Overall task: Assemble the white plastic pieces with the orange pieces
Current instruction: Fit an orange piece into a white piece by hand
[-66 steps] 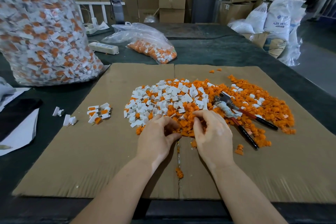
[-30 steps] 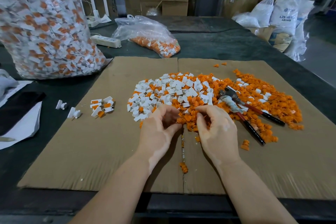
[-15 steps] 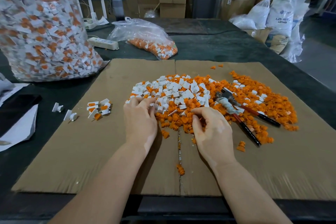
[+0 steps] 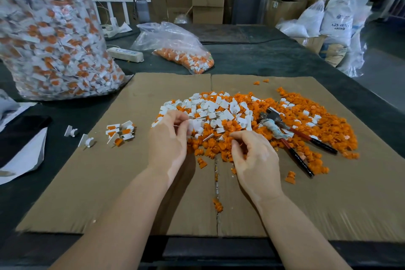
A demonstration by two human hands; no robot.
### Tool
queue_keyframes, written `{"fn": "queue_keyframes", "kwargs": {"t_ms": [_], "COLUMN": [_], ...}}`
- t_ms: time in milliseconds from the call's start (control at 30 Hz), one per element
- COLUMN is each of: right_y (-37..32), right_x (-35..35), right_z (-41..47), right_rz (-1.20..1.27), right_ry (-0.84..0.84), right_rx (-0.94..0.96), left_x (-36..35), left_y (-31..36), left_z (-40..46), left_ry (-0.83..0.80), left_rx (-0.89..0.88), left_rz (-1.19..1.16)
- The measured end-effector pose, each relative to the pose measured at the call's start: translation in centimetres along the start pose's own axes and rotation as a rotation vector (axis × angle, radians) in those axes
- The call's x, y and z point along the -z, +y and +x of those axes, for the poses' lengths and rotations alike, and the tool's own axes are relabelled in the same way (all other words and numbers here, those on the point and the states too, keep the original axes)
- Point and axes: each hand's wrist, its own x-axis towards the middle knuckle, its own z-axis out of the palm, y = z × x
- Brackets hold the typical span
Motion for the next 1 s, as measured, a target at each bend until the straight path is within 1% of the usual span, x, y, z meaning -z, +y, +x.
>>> {"fn": "queue_keyframes", "kwargs": {"t_ms": [67,167,300,433,533,633,767,900,1000], "right_y": [0.0,-0.1,-0.1,-0.1,-0.2,-0.2,-0.2,-0.4,-0.4], "right_x": [0.1,0.2,0.2,0.2,0.2,0.3,0.3,0.2,0.1], "right_z": [0.0,0.0,0.0,0.0,0.0,0.0,0.0,0.0,0.0], "right_rz": [0.006,0.003,-0.003,-0.004,0.003,0.025,0.045,-0.018,-0.070], "right_ry": [-0.004,-0.004,-0.010,-0.008,-0.006,-0.004,-0.010,-0.028,-0.045], "right_rx": [-0.002,-0.003,-0.005,-0.004,-0.005,-0.021,-0.030,0.002,-0.009], "left_x": [0.0,0.1,0.3,0.2,-0.6,-1.5,-2.2,-2.0,-2.0], "left_y": [0.1,0.2,-0.3,-0.6,-0.4,0.0,0.5,0.3,0.2], "left_z": [-0.5,-1.4,-2.5,-3.1,-2.8,-2.2,-2.4,-2.8,-3.1], "left_ry": [-0.043,-0.094,-0.181,-0.212,-0.259,-0.263,-0.264,-0.268,-0.277], "left_rx": [0.048,0.068,0.074,0.136,0.114,0.102,0.147,0.136,0.121], "left_rz": [-0.098,-0.141,-0.098,-0.168,-0.072,-0.064,-0.207,-0.273,-0.296]}}
